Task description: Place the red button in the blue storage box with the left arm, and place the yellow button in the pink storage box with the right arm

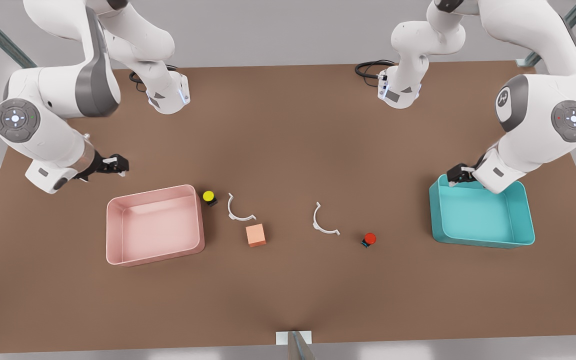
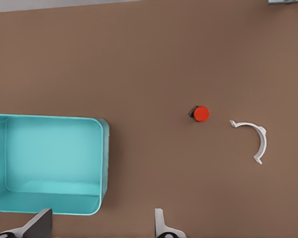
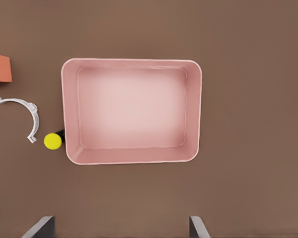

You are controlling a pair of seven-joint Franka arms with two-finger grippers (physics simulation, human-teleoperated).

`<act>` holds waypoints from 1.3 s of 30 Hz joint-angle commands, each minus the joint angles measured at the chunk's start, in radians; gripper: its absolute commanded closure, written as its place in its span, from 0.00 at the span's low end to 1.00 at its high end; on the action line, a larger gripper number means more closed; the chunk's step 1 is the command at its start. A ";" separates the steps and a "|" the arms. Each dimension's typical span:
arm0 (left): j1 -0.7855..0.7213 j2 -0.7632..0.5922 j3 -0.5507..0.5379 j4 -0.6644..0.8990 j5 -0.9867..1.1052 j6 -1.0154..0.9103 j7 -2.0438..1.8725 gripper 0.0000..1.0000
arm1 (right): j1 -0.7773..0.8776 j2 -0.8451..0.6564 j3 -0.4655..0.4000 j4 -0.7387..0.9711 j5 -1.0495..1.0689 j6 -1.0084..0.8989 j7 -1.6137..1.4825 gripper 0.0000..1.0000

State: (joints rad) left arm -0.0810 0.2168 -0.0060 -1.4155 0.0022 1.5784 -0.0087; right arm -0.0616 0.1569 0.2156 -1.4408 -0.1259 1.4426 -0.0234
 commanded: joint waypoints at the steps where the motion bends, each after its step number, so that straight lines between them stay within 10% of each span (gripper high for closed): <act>1: -0.002 0.001 0.001 0.000 0.002 0.012 -0.004 0.00 | 0.005 -0.002 0.001 0.000 0.005 -0.008 -0.001 0.00; 12: -0.258 0.492 -0.014 0.090 -0.010 0.531 0.021 0.00 | -0.066 0.095 -0.004 -0.027 0.094 0.033 -0.139 0.00; 27: -0.238 0.567 -0.008 -0.080 -0.005 0.681 0.067 0.01 | -0.055 0.124 0.154 -0.484 -0.098 0.688 -0.378 0.00; 32: -0.238 0.567 -0.009 -0.080 -0.005 0.681 0.065 0.42 | -0.063 0.067 0.198 -0.682 -0.219 0.972 -0.487 0.00; 39: -0.215 0.492 -0.008 -0.079 -0.005 0.588 0.108 0.50 | -0.060 0.075 0.292 -0.760 -0.218 1.047 -0.790 0.00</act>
State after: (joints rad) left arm -0.2950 0.7200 -0.0149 -1.4970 0.0026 2.2253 0.0414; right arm -0.1215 0.2322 0.4996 -2.1959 -0.3364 2.3862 -0.4060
